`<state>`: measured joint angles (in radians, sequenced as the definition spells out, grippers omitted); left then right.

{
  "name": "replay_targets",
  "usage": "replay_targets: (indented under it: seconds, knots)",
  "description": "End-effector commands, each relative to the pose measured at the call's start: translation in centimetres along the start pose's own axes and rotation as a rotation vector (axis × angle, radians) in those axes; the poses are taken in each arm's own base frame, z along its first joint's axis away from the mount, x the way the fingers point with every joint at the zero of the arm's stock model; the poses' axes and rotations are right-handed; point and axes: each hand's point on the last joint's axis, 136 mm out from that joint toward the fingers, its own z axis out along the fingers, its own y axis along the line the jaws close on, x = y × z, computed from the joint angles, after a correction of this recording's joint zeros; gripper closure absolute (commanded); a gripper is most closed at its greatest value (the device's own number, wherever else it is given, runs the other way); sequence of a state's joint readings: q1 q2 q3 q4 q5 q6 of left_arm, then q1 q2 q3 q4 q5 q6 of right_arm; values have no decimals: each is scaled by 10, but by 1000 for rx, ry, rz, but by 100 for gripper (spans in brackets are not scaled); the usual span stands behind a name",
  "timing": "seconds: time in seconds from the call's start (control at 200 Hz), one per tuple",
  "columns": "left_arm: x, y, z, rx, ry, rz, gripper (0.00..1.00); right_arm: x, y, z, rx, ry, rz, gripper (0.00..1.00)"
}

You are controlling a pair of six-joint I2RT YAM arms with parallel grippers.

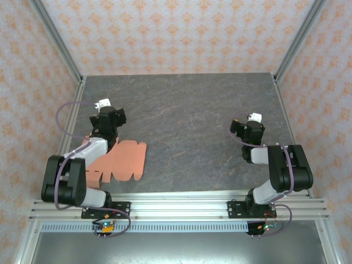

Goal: Fold the paper box

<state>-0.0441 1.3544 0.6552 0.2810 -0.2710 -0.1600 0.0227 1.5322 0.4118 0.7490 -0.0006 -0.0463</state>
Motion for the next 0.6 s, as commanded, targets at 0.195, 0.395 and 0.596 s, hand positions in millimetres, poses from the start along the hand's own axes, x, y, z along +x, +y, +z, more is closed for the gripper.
replay_targets:
  seconds: [0.195,0.395,0.596]
  knots:
    - [14,65,-74,-213,40,-529,0,-14,2,-1,-9,-36,0,1]
    - [77,66,-92,-284,456,-544,0,-25,10,-6,-48,-25,-17,1]
    - [123,49,-87,-197,661,-401,0,-82,16,-38,-68,-58,16,1]
